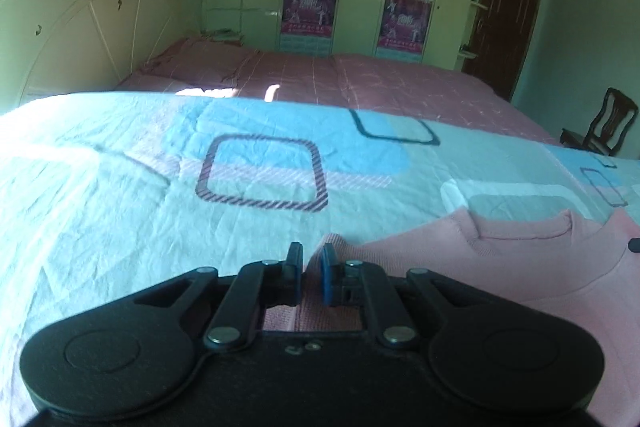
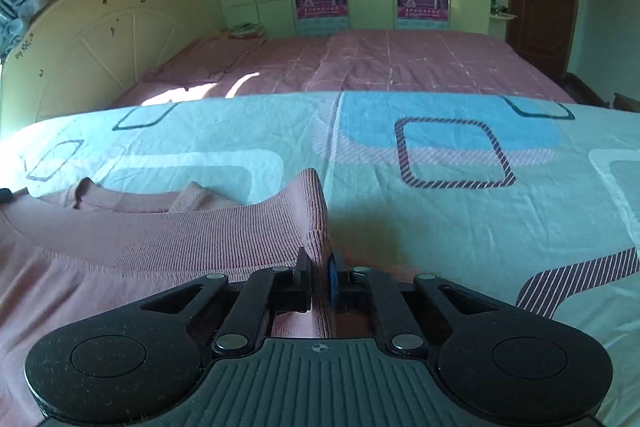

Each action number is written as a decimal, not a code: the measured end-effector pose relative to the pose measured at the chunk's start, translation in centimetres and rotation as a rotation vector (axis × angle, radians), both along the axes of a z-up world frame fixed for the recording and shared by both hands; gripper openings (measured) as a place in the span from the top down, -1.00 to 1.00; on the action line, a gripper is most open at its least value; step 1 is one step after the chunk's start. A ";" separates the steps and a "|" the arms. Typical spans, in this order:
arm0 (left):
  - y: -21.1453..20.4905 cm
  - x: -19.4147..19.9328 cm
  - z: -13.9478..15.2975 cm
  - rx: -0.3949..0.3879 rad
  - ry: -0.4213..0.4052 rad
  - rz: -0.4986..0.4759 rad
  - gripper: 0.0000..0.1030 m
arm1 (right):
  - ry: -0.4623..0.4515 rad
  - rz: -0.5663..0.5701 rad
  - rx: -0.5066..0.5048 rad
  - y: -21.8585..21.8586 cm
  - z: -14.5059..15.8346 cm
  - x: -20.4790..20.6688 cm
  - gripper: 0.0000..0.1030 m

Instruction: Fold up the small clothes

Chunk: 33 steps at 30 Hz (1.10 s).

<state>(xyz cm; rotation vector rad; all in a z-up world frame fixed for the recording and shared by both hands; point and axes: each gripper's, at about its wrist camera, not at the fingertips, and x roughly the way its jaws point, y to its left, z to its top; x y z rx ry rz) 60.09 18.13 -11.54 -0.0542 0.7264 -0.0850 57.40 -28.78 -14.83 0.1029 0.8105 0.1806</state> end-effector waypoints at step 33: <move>-11.5 -3.3 -1.3 0.057 -0.007 -0.250 -0.39 | -0.038 0.317 -0.040 14.9 0.8 -0.8 0.22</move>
